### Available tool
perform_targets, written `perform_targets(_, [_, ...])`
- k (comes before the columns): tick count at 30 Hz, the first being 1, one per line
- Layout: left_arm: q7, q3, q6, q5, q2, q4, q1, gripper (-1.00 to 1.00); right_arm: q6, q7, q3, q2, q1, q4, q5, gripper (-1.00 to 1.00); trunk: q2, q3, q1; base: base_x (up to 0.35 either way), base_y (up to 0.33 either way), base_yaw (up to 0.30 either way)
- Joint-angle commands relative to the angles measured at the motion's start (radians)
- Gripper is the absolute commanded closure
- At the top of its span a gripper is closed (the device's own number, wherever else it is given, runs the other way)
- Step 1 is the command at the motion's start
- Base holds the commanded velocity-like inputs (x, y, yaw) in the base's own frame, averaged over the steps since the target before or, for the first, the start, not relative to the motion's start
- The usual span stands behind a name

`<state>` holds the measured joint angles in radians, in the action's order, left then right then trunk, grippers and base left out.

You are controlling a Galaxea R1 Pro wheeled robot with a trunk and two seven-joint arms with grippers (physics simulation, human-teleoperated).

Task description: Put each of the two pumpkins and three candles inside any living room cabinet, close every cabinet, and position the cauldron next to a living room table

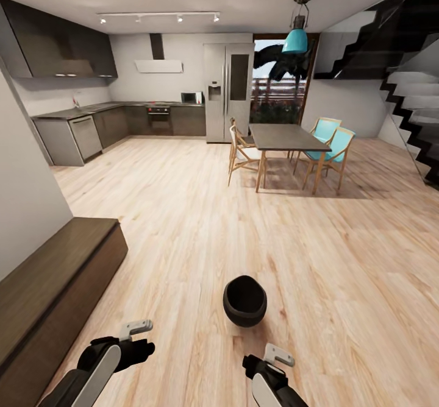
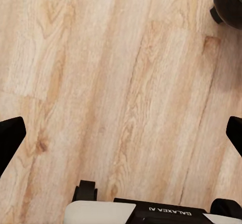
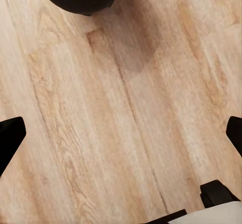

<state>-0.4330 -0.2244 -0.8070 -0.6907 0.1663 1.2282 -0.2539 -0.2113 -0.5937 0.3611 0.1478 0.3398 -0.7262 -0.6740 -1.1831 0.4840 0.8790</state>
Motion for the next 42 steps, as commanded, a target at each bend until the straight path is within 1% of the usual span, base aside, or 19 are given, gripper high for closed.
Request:
perform_targets(1, [-0.010, -0.003, -0.001, -0.010, 0.001, 0.001, -0.001, -1.00, -0.003, -0.007, 0.004, -0.001, 0.001, -0.001, -0.004, -1.00, -0.001, 0.001, 0.000, 0.075, 0.000, 0.000])
perform_targets(5, [-0.010, -0.002, -0.001, -0.010, 0.001, 0.002, -0.001, -1.00, 0.000, -0.007, 0.005, -0.001, 0.001, 0.000, -0.005, -1.00, -0.001, 0.001, 0.000, 0.089, 0.000, 0.000])
perform_targets(11, [-0.010, -0.001, 0.002, -0.010, 0.001, 0.002, -0.001, -1.00, 0.001, -0.007, 0.005, -0.001, 0.001, 0.001, -0.006, -1.00, -0.001, 0.001, 0.000, 0.257, -0.006, 0.000])
perform_targets(17, [-0.010, -0.001, 0.008, -0.010, 0.001, 0.003, -0.001, -1.00, 0.002, -0.007, 0.004, 0.000, 0.001, 0.001, -0.007, -1.00, -0.001, 0.001, 0.000, 0.165, -0.101, 0.000])
perform_targets(42, [-0.010, -0.001, 0.010, -0.010, 0.001, 0.005, -0.001, -1.00, 0.002, -0.006, -0.001, 0.001, 0.001, 0.001, -0.010, -1.00, -0.001, 0.001, 0.000, 0.158, -0.245, 0.000])
